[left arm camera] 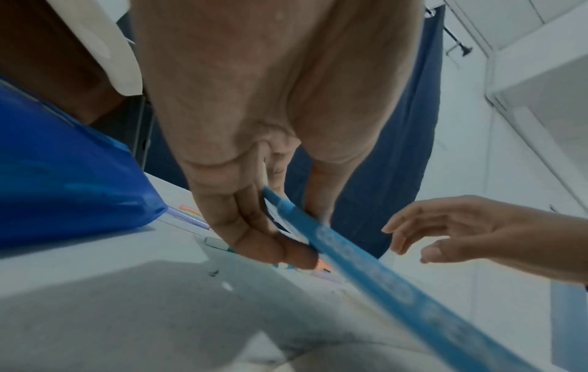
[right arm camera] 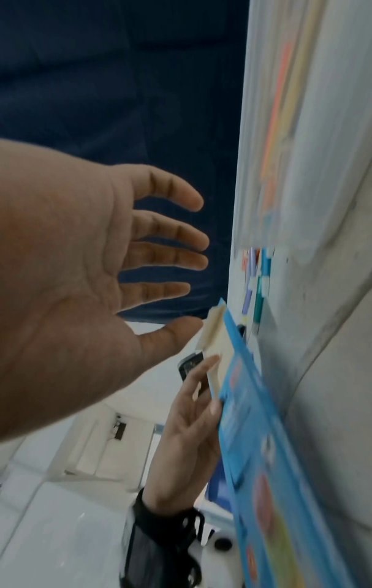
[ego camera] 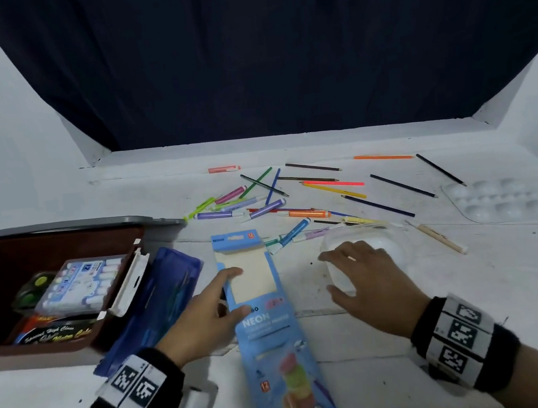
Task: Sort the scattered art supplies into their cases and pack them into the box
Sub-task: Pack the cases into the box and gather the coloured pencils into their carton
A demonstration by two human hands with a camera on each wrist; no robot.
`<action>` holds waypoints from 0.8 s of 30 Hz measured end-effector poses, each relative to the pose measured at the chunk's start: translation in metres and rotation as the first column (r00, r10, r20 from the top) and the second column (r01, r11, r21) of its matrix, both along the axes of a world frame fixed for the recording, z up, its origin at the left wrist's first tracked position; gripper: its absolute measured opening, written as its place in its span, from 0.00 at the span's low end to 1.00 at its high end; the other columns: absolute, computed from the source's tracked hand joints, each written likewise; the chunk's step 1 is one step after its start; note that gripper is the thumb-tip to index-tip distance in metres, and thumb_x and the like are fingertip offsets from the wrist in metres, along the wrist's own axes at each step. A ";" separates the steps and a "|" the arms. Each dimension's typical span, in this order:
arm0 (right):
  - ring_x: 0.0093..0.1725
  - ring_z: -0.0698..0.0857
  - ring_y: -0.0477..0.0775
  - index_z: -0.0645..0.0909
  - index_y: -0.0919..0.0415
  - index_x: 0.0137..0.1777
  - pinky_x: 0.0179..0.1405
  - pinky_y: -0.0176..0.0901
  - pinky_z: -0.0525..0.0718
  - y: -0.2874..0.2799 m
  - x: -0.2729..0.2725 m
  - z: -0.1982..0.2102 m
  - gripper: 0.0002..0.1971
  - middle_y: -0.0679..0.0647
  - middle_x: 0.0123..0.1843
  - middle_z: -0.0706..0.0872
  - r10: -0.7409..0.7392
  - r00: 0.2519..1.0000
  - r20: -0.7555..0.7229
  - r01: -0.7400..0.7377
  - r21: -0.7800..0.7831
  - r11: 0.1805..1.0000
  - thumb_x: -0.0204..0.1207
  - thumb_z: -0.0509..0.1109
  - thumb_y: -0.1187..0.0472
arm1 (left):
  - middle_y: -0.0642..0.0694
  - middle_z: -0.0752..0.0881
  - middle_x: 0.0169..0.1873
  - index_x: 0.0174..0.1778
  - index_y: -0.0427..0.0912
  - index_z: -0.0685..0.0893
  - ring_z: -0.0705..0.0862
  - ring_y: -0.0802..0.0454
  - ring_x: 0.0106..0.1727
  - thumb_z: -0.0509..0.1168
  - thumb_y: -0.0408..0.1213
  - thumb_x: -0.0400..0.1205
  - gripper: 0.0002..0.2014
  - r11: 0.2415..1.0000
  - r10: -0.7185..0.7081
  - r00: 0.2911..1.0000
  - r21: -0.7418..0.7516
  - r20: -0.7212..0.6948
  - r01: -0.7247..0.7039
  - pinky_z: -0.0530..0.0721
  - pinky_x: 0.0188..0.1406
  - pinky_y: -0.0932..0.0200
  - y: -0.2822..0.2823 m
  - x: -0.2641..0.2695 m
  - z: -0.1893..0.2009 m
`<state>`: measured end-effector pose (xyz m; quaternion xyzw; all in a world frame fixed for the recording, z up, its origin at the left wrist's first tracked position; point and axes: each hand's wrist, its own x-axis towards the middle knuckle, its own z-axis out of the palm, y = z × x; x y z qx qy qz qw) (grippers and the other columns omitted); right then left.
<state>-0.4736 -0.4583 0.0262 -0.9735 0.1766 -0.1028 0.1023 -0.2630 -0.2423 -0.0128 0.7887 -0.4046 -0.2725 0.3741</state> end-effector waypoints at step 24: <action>0.59 0.82 0.51 0.78 0.47 0.67 0.61 0.49 0.79 -0.071 -0.035 -0.025 0.13 0.46 0.60 0.85 0.039 0.977 -0.211 -0.032 0.037 0.999 0.85 0.60 0.51 | 0.45 0.78 0.59 0.76 0.50 0.71 0.80 0.45 0.59 0.68 0.50 0.83 0.26 0.923 -0.193 0.872 0.386 0.449 0.006 0.80 0.59 0.52 -0.087 -0.029 0.005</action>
